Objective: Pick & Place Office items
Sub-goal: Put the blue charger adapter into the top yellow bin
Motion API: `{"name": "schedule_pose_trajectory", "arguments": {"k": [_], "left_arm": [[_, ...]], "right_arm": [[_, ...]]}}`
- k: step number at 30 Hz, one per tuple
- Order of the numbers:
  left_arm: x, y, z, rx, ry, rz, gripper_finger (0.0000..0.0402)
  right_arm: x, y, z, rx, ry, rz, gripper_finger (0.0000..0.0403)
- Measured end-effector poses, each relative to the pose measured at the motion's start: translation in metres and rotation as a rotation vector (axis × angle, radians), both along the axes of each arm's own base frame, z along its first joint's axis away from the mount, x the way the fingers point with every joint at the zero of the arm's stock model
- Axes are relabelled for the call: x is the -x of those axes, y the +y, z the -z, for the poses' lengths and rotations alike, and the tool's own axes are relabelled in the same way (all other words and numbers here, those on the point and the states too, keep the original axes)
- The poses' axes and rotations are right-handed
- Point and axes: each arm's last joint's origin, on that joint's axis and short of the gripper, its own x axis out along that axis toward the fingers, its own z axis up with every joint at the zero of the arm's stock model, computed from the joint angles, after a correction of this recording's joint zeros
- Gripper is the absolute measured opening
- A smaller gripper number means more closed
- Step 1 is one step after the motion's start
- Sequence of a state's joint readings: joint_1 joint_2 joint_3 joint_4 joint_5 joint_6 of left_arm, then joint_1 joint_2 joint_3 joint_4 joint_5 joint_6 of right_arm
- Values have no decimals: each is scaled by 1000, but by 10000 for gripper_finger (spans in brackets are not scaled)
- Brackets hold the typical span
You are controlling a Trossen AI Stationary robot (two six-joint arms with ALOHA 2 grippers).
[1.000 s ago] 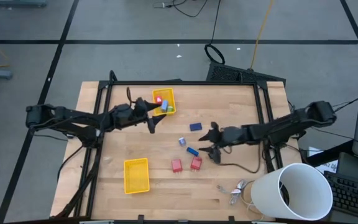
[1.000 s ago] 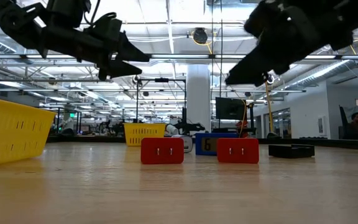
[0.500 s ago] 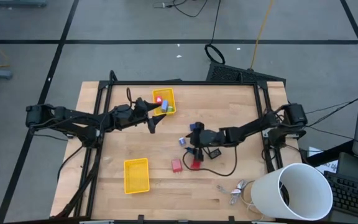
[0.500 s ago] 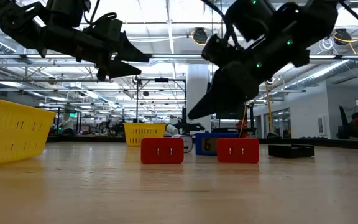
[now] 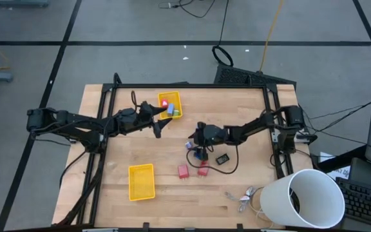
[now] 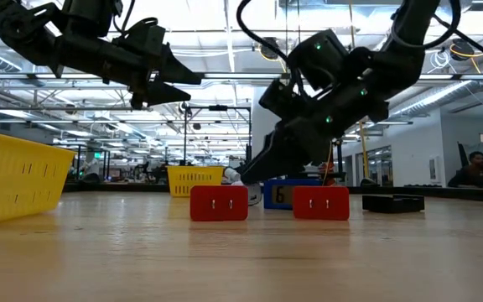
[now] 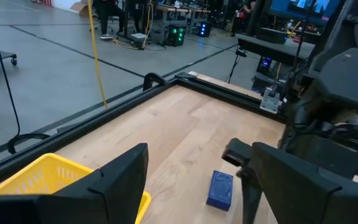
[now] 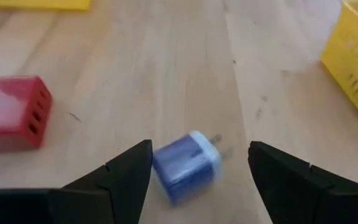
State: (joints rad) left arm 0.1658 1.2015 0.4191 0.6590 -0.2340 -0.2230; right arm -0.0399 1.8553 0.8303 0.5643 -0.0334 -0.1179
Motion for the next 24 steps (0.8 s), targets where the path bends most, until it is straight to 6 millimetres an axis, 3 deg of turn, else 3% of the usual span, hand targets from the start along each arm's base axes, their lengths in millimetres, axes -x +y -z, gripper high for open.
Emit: {"name": "schedule_pose_trajectory", "arguments": {"k": [8, 15, 24], "left_arm": [[0, 0, 0, 0, 0, 0, 292], [0, 0, 0, 3, -1, 0, 276], [0, 0, 0, 3, 0, 0, 284]], "right_arm": [[0, -1, 0, -38, -7, -134, 254], [1, -5, 0, -58, 3, 82, 254], [2, 5, 5, -184, 42, 143, 254]]}}
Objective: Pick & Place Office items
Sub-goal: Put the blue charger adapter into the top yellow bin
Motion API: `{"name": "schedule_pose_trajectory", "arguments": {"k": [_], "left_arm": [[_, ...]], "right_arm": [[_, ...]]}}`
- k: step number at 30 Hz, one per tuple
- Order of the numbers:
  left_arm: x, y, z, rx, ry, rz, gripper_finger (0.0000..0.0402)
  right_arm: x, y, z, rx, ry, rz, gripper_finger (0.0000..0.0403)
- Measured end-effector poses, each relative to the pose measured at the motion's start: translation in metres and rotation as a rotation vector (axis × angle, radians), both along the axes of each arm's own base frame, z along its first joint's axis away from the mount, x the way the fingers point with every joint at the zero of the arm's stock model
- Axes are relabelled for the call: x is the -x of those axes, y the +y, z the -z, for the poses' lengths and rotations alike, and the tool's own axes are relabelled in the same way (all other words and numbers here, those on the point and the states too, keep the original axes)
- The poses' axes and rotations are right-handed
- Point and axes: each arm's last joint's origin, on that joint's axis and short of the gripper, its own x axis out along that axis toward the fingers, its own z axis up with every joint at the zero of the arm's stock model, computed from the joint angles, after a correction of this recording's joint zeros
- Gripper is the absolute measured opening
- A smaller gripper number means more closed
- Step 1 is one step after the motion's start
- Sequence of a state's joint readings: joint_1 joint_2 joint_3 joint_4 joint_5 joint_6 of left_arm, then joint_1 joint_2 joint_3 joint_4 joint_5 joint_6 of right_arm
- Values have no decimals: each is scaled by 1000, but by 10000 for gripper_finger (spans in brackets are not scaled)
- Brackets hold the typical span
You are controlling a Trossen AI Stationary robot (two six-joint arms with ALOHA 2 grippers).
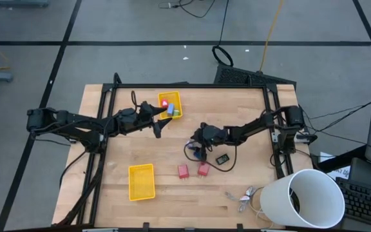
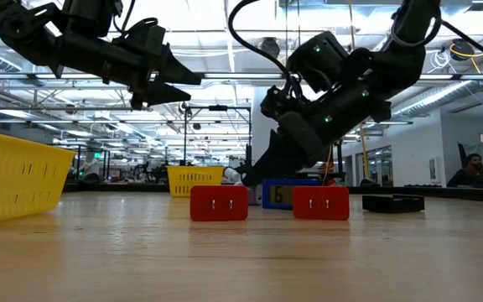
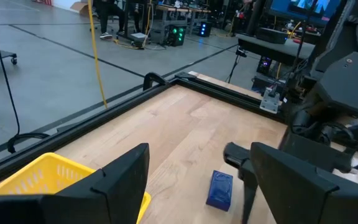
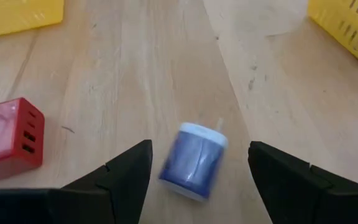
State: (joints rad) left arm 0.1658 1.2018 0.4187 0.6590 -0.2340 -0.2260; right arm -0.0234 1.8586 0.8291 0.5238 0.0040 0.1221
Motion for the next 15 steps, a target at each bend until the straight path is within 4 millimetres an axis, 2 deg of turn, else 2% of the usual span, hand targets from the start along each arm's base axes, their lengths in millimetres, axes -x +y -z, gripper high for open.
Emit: {"name": "schedule_pose_trajectory", "arguments": {"k": [5, 9, 15], "left_arm": [[0, 0, 0, 0, 0, 0, 279], [0, 0, 0, 0, 0, 0, 270], [0, 0, 0, 11, -4, -1, 260]], "right_arm": [[-2, 11, 13, 2, 12, -39, 254], [-4, 11, 21, 11, 18, -20, 250], [-3, 7, 22, 24, 27, -13, 216]]}}
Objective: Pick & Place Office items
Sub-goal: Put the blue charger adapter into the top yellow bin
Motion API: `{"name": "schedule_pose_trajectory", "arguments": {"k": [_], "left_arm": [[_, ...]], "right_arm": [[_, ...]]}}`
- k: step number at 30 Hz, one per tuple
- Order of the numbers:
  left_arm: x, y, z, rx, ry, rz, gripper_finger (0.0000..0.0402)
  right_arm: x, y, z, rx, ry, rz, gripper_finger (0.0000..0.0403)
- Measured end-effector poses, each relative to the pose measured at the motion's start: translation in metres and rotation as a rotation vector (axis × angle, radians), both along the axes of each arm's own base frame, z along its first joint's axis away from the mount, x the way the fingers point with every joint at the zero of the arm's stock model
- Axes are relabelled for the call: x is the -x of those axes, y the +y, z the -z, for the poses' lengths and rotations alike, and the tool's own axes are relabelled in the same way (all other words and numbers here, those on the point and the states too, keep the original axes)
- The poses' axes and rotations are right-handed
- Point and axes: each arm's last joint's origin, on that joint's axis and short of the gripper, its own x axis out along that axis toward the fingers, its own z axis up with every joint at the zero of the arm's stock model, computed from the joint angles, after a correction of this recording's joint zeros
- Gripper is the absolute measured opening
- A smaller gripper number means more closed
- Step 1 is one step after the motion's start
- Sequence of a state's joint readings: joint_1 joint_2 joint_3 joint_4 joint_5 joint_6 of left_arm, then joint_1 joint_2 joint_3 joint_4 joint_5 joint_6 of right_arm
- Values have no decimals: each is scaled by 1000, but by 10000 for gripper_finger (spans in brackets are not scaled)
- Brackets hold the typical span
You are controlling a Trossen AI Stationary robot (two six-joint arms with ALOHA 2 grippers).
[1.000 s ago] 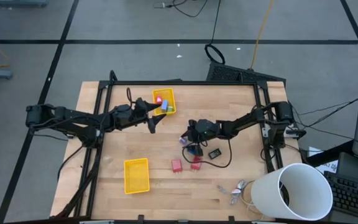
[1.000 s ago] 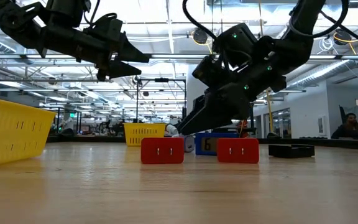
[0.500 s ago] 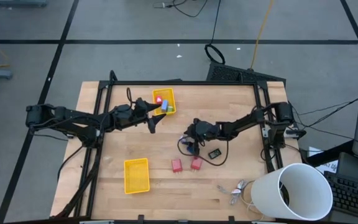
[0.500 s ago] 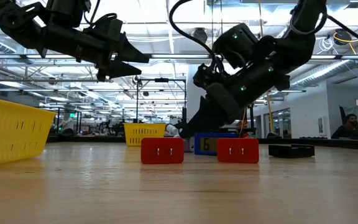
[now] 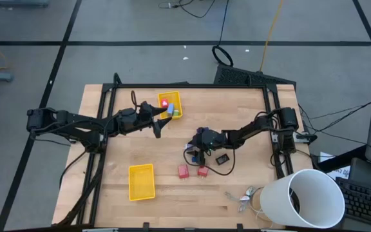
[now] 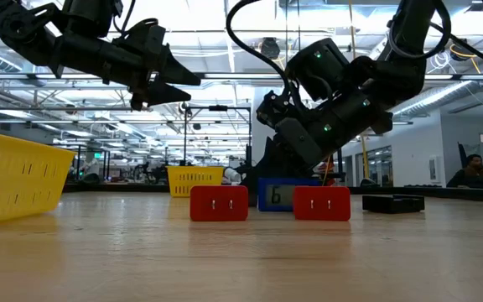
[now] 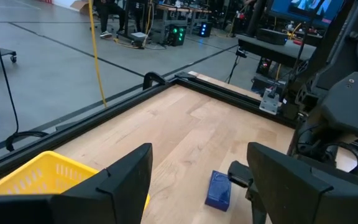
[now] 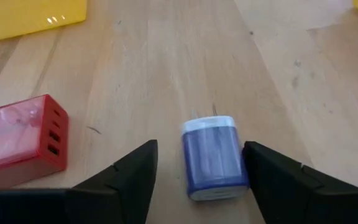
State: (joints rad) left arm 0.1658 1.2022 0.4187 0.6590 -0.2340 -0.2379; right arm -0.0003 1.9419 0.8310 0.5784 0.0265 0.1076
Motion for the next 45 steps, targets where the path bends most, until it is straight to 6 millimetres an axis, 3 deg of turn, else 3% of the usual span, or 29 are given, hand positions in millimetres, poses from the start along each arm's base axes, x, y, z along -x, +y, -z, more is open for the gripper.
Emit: {"name": "schedule_pose_trajectory", "arguments": {"k": [10, 19, 24, 31, 38, 45], "left_arm": [[0, 0, 1, 1, 5, 0, 268], [0, 0, 1, 3, 4, 0, 251], [0, 0, 0, 4, 4, 0, 246], [-1, -2, 0, -1, 6, 50, 264], [-10, -33, 1, -173, 1, 363, 283], [-22, -52, 4, -345, -30, 443, 308]], "right_arm": [[1, 0, 0, 61, 11, -45, 127], [2, 0, -14, 73, -24, -50, 143], [5, 0, -33, 78, -43, -53, 133], [20, 0, -75, 106, -72, -60, 134], [39, -1, -115, 150, -145, -28, 132], [48, 1, -129, 150, -249, -30, 133]]}}
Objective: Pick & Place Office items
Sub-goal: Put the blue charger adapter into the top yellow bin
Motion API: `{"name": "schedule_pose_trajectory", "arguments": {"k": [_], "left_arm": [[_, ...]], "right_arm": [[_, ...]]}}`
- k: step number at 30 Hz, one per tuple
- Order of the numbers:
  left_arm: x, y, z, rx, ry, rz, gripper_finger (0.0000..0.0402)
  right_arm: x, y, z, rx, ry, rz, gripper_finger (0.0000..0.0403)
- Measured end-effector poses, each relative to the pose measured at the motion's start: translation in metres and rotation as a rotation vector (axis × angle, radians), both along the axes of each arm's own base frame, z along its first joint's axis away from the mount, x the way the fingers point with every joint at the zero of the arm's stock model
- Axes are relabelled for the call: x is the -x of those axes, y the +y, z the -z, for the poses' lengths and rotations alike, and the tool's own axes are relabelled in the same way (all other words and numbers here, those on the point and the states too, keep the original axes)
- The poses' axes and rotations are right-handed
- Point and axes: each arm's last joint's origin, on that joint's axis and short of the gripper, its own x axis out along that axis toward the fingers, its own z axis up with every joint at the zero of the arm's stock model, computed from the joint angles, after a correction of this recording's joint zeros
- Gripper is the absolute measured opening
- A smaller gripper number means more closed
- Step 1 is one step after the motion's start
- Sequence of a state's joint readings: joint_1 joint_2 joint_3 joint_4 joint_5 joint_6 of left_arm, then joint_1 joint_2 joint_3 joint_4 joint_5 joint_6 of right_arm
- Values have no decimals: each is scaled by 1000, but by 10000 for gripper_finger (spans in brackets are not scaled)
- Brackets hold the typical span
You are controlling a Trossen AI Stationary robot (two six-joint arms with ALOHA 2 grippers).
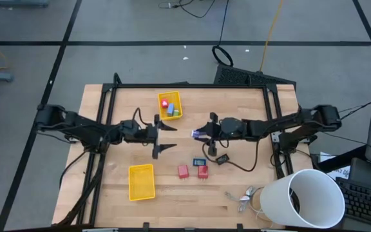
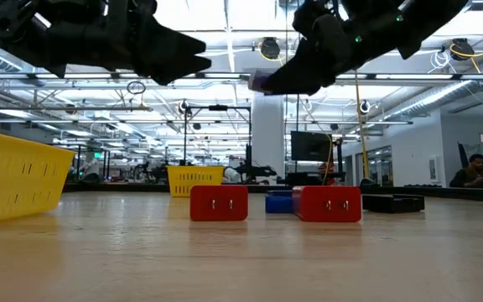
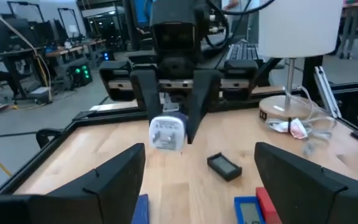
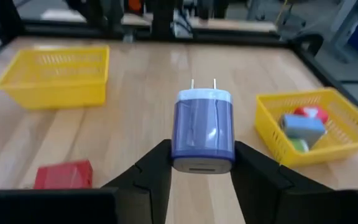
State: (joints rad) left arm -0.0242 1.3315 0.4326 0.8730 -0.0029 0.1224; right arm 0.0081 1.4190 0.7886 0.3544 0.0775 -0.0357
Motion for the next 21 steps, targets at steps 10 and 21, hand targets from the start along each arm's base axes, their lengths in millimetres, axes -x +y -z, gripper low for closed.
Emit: {"name": "schedule_pose_trajectory", "arguments": {"k": [10, 21], "left_arm": [[-50, 0, -4, 32, 94, -14, 312], [-73, 2, -1, 8, 121, -18, 292]], "right_arm": [[-1, 10, -3, 20, -35, -40, 134], [-1, 13, -4, 24, -46, -54, 134]]}}
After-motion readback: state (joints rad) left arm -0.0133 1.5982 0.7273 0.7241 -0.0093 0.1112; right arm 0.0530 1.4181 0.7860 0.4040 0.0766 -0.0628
